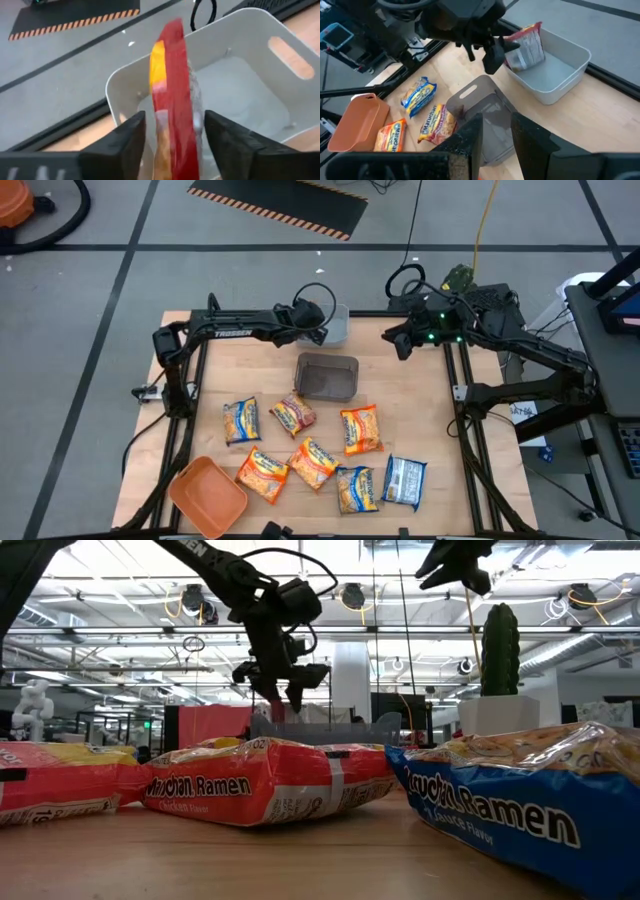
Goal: Sort Maruchan noodles
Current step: Put the right red noodle pack into the gray bin, then put the red noodle pack into the gray bin
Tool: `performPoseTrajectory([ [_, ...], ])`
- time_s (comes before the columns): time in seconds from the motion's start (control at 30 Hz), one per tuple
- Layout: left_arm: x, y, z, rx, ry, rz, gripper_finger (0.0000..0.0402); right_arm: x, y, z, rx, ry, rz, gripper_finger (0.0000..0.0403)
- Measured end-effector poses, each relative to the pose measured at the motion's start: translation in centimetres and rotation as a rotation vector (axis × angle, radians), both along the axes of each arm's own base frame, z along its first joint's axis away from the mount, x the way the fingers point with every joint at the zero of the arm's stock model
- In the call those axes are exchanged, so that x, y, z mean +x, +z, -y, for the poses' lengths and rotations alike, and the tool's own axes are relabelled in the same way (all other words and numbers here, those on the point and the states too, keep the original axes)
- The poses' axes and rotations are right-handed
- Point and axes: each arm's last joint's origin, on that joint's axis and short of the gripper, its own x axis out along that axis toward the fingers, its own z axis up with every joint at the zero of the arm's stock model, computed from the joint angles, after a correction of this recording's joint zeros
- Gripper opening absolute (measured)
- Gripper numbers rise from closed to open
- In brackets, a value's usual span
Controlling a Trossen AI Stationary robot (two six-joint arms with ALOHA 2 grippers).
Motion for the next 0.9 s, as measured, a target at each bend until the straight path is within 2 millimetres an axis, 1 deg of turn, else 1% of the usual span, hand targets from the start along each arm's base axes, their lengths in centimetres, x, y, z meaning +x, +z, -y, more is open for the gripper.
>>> performPoseTrajectory([
  [0.1, 0.4, 0.1, 0.0, -0.013, -0.057, 0.031, 0.0241, -0.1, 0.0, 0.3, 0.006, -0.067, 0.002, 0.0098],
  [0.2, 0.6, 0.2, 0.3, -0.071, -0.095, 0.083, 0.0260, -0.1, 0.0, 0.5, 0.032, -0.132, 0.017, 0.0098],
  [0.33, 1.0, 0.8, 1.0, -0.124, -0.176, 0.144, 0.0265, -0.1, 0.0, 0.4, 0.083, -0.166, 0.035, 0.0098],
  [0.4, 0.9, 1.4, 1.3, -0.138, -0.225, 0.151, 0.0266, -0.1, 0.0, 0.4, 0.102, -0.176, 0.041, 0.0098],
  [0.47, 0.7, 2.5, 1.5, -0.136, -0.269, 0.179, 0.0266, -0.1, 0.0, 0.3, 0.114, -0.181, 0.045, 0.0098],
  [0.57, -0.2, 4.1, 1.8, -0.140, -0.343, 0.193, 0.0266, 0.0, 0.0, 0.0, 0.153, -0.194, 0.058, 0.0098],
  [0.73, -2.7, 7.5, 2.7, -0.235, -0.485, 0.236, 0.0266, 0.5, 0.1, -1.1, 0.257, -0.208, 0.093, 0.0098],
  [0.83, -4.2, 8.6, 3.2, -0.299, -0.541, 0.234, 0.0266, 0.9, 0.3, -2.0, 0.304, -0.196, 0.130, 0.0098],
  [0.9, -5.3, 9.1, 3.5, -0.330, -0.573, 0.196, 0.0266, 1.2, 0.4, -2.8, 0.307, -0.198, 0.148, 0.0098],
])
